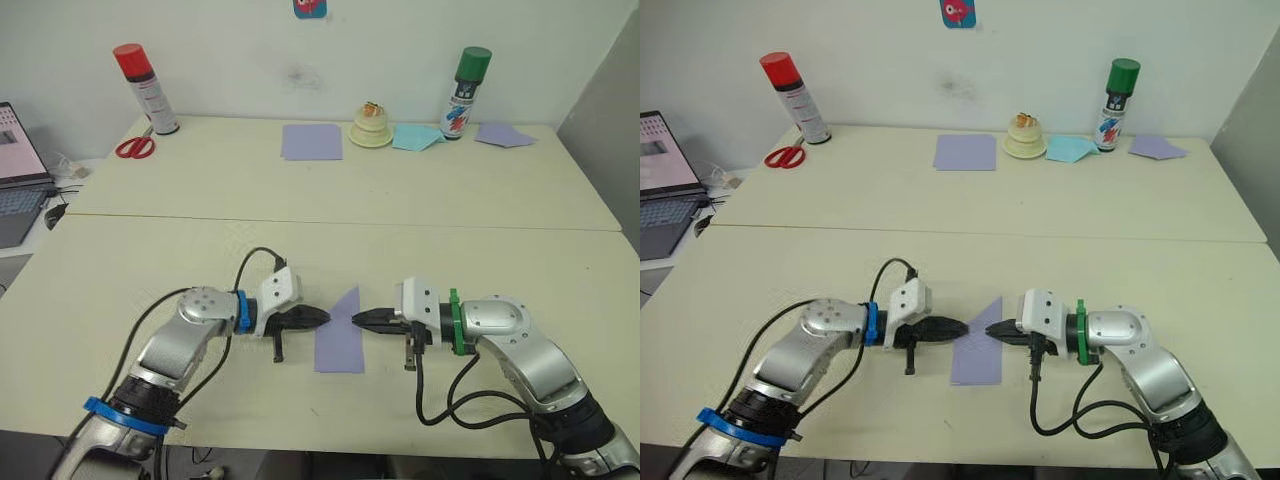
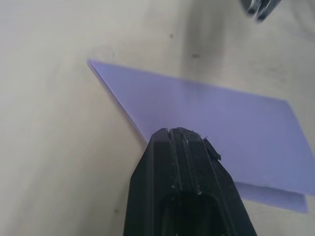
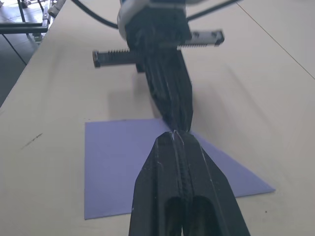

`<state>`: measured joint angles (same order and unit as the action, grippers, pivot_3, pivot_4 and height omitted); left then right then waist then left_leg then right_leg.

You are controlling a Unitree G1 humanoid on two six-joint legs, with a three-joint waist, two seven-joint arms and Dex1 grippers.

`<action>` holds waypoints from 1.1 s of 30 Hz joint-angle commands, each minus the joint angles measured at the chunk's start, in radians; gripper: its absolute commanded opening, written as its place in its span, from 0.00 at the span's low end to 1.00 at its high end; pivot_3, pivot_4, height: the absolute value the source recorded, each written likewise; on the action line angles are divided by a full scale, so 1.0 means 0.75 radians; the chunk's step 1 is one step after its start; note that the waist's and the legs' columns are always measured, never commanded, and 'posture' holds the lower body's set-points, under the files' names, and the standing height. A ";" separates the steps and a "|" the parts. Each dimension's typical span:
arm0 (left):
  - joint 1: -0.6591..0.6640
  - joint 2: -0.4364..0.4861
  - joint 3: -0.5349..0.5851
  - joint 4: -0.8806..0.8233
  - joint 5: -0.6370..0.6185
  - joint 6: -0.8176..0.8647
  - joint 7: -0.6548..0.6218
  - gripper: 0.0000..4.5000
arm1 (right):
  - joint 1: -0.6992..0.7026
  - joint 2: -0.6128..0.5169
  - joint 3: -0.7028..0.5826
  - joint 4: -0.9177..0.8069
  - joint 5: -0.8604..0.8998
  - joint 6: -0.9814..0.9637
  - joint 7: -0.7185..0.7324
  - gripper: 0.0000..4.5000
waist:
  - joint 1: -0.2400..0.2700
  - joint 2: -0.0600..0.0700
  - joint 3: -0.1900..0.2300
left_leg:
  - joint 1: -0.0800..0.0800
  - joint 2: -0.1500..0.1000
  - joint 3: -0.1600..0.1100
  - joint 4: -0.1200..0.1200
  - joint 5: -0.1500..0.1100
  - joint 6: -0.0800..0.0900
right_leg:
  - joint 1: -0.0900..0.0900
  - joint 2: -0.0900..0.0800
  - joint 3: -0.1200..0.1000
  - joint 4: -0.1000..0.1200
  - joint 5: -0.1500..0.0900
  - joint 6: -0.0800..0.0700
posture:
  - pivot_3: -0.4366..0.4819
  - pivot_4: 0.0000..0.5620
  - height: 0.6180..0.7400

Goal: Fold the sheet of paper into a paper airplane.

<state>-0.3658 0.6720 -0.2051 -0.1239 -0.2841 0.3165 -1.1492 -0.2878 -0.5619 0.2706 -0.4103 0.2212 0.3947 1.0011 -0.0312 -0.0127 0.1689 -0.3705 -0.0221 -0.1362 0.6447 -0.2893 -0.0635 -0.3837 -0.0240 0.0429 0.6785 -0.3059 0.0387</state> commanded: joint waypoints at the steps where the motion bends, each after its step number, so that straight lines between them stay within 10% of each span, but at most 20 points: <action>1: -0.054 0.078 0.079 -0.084 -0.020 -0.070 -0.057 0.01 | -0.023 -0.047 -0.074 -0.118 0.065 0.077 -0.013 0.00 | 0.000 0.000 0.000 | -0.001 0.000 0.000 0.000 0.000 0.000 | -0.001 0.000 0.000 0.000 0.000 0.000 | 0.48 0.27 1.00; 12: -0.060 0.153 0.006 0.191 0.089 -0.683 -0.384 0.71 | -0.100 -0.281 -0.181 -0.280 0.290 0.335 0.078 0.74 | 0.001 0.000 0.008 | -0.003 -0.001 0.001 0.001 0.000 0.001 | -0.002 0.000 -0.001 0.000 0.000 0.000 | 0.48 0.27 1.00; 14: -0.091 0.125 -0.024 0.288 0.140 -0.817 -0.399 0.84 | -0.103 -0.289 -0.184 -0.295 0.317 0.358 0.062 0.75 | 0.001 0.000 0.008 | -0.004 0.000 0.001 0.001 0.000 0.001 | -0.002 0.000 -0.002 -0.001 0.000 0.000 | 0.48 0.27 1.00; 21: -0.316 -0.083 -0.072 0.666 0.264 -1.145 -0.298 0.84 | -0.025 -0.324 -0.197 -0.372 0.353 0.390 0.023 0.75 | 0.007 -0.006 0.012 | -0.011 -0.003 0.001 0.006 0.000 0.001 | -0.005 0.001 -0.006 0.000 0.000 0.000 | 0.48 0.27 1.00; 33: -0.368 -0.206 -0.160 0.691 0.279 -1.283 -0.293 0.75 | 0.072 -0.360 -0.240 -0.398 0.356 0.359 -0.012 0.75 | 0.001 -0.007 0.012 | -0.012 -0.002 0.001 0.010 0.000 0.001 | -0.006 0.001 -0.006 0.003 0.001 0.000 | 0.48 0.27 1.00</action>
<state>-0.6253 0.5209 -0.3197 0.4205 -0.0653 -0.6422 -1.3805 -0.2394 -0.8221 0.1242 -0.6660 0.4655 0.6825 0.9988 -0.0301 -0.0182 0.1781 -0.3798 -0.0236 -0.1357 0.6529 -0.2891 -0.0628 -0.3879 -0.0225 0.0383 0.6810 -0.3055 0.0388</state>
